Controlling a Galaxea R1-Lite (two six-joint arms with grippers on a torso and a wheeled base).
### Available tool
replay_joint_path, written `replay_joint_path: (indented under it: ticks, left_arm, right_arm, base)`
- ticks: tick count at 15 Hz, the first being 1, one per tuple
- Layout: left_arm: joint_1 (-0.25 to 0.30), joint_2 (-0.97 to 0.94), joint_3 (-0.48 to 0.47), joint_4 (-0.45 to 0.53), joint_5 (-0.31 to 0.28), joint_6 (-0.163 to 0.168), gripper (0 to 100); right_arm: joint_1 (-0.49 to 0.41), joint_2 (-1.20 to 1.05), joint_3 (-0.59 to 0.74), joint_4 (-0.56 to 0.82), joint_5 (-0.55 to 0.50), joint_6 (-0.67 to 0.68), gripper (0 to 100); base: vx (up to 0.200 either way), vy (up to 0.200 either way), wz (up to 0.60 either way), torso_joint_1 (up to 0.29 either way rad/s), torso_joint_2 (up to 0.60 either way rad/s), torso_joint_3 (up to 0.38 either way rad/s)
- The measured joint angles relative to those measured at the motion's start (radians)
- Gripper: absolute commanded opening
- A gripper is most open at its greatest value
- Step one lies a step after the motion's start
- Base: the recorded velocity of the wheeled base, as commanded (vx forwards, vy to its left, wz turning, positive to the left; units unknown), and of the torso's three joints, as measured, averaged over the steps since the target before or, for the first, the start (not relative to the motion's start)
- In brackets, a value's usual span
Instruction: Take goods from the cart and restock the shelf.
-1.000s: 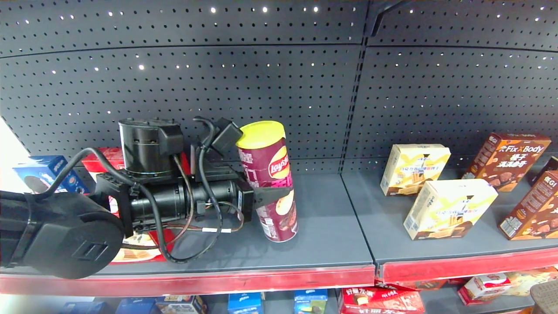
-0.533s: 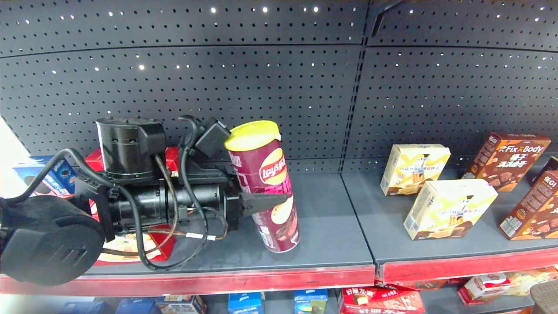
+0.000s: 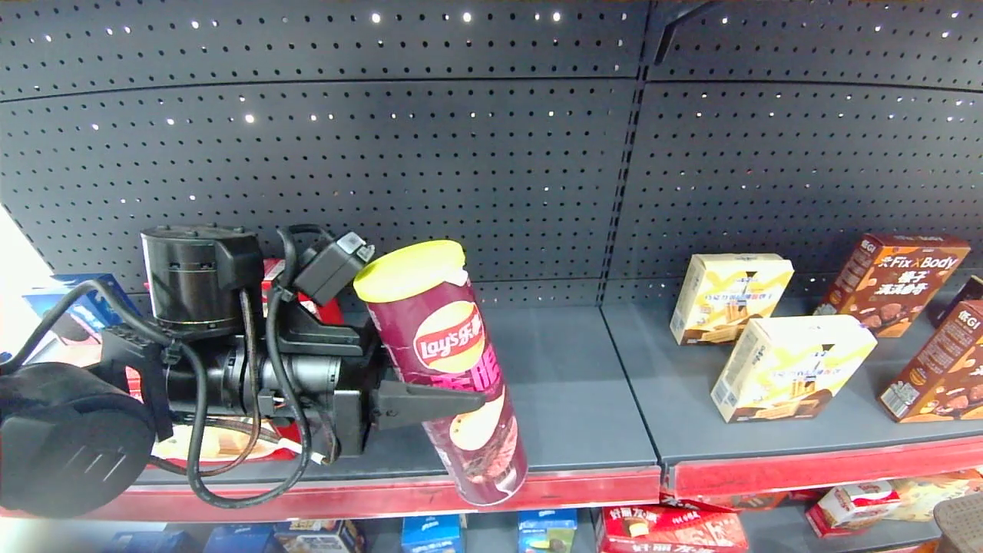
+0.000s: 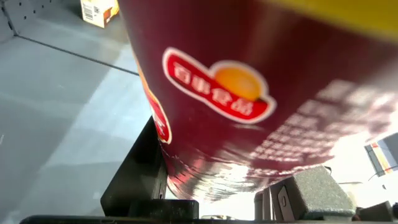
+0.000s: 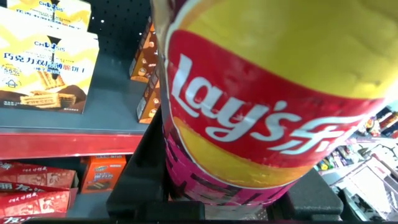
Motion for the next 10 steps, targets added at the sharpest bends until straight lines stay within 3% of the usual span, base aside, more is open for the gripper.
replay_joint_path:
  ticks: [4, 10]
  left_arm:
    - [0.0, 0.044, -0.016, -0.017, -0.003, 0.008, 0]
    - [0.031, 0.149, -0.073, -0.017, 0.052, 0.006, 0]
  right_arm:
    - [0.0, -0.014, 0.03, 0.0, 0.001, 0.0, 0]
    - [0.001, -0.03, 0.054, 0.001, 0.005, 0.0, 0]
  base:
    - [0.0, 0.0, 0.0, 0.0, 0.0, 0.0]
    - [0.0, 0.0, 0.0, 0.0, 0.0, 0.0]
